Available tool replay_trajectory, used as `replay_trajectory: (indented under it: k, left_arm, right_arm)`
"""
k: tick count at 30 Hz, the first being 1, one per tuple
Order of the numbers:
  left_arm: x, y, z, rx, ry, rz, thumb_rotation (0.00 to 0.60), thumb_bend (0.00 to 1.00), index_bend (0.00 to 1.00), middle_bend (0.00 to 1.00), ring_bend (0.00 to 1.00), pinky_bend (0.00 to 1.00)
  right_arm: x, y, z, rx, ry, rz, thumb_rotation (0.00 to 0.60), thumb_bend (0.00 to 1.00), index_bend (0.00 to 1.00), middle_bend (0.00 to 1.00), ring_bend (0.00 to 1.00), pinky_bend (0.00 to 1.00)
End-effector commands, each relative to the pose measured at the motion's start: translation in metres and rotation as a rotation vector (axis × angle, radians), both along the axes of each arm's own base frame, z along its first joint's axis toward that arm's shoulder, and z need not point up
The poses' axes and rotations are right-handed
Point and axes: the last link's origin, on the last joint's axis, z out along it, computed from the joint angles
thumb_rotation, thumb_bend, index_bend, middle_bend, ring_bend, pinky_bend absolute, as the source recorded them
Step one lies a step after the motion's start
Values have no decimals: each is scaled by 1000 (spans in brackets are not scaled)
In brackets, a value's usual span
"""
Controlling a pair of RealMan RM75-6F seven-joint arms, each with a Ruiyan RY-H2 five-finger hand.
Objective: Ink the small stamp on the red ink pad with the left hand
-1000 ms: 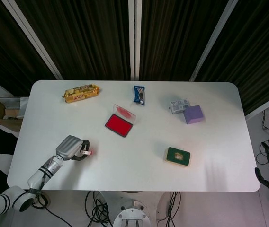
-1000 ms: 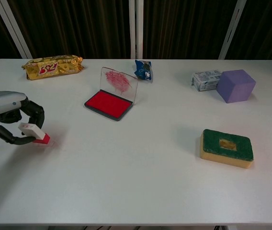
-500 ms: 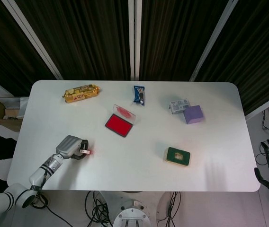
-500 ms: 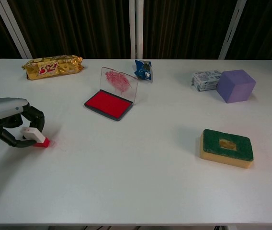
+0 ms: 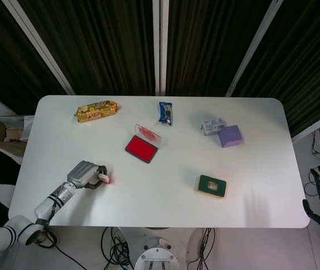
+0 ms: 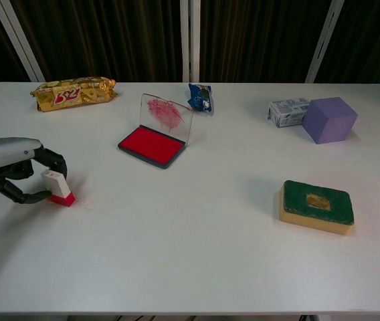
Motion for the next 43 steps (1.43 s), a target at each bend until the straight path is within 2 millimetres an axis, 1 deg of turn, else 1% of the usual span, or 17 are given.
replay_trajectory:
  k: [1,12,15,19,21,22,23,24,25,26,27,28,29,31,33,36,43]
  left_arm:
    - [0,0,1,-5,3,-4,600,372,388,444,1000,1000]
    - [2,0,9,10,1,-29,600,372,337,387,1000,1000]
    - [0,1,21,48,10,-40,600,368,324,376,998,1000]
    - [-6,-1,54,207,5,-46,600,351,326,375,972,1000]
    - [-15,-8,75,334,4,-37,600,344,333,374,874,968]
    - [-20,-13,83,386,6,-28,600,337,332,367,767,900]
    - [-28,-21,92,438,11,-11,600,323,323,346,608,777]
    - [-35,-29,98,461,13,6,600,311,311,320,491,672]
    - [-42,-37,104,476,18,25,581,295,278,263,320,507]
    - [-52,-48,111,498,39,45,500,286,232,195,194,367]
    - [-58,-56,117,520,53,55,418,285,202,155,144,303]
    - [-63,-65,121,538,62,66,259,284,164,112,104,250]
    - [-69,-77,125,547,72,87,118,285,146,93,91,227]
    - [-78,-94,131,538,93,120,11,285,138,88,90,217]
    - [-82,-109,138,531,119,140,0,285,134,88,90,212]
    - [-82,-122,151,557,137,149,0,284,132,87,90,211]
    - [-77,-129,177,633,122,154,0,264,131,88,90,212]
  right_arm:
    - [0,0,0,1,1,-3,600,287,0,0,0,0]
    - [-1,1,3,-9,0,-3,600,287,0,0,0,0]
    - [-1,1,4,-12,-1,-3,600,287,0,0,0,0]
    - [-2,1,6,-17,-2,-5,600,287,0,0,0,0]
    - [-3,1,6,-19,-4,-5,600,288,0,0,0,0]
    - [-3,1,6,-19,-5,-4,600,289,0,0,0,0]
    - [-3,1,5,-18,-6,-3,600,289,0,0,0,0]
    - [-4,1,5,-16,-6,-3,600,289,0,0,0,0]
    - [-4,1,4,-13,-6,-2,600,290,0,0,0,0]
    - [-4,2,3,-8,-4,-2,600,291,0,0,0,0]
    - [-5,3,2,-4,-3,-1,600,291,0,0,0,0]
    - [-5,3,1,-1,-2,0,600,291,0,0,0,0]
    - [-6,5,1,3,-1,-1,600,291,0,0,0,0]
    - [-7,7,0,6,-4,-2,600,292,0,0,0,0]
    - [-9,9,-2,11,-6,-4,600,291,0,0,0,0]
    - [-10,12,-7,27,-2,-7,600,292,0,0,0,0]
    - [-6,11,-13,27,-11,18,600,291,0,0,0,0]
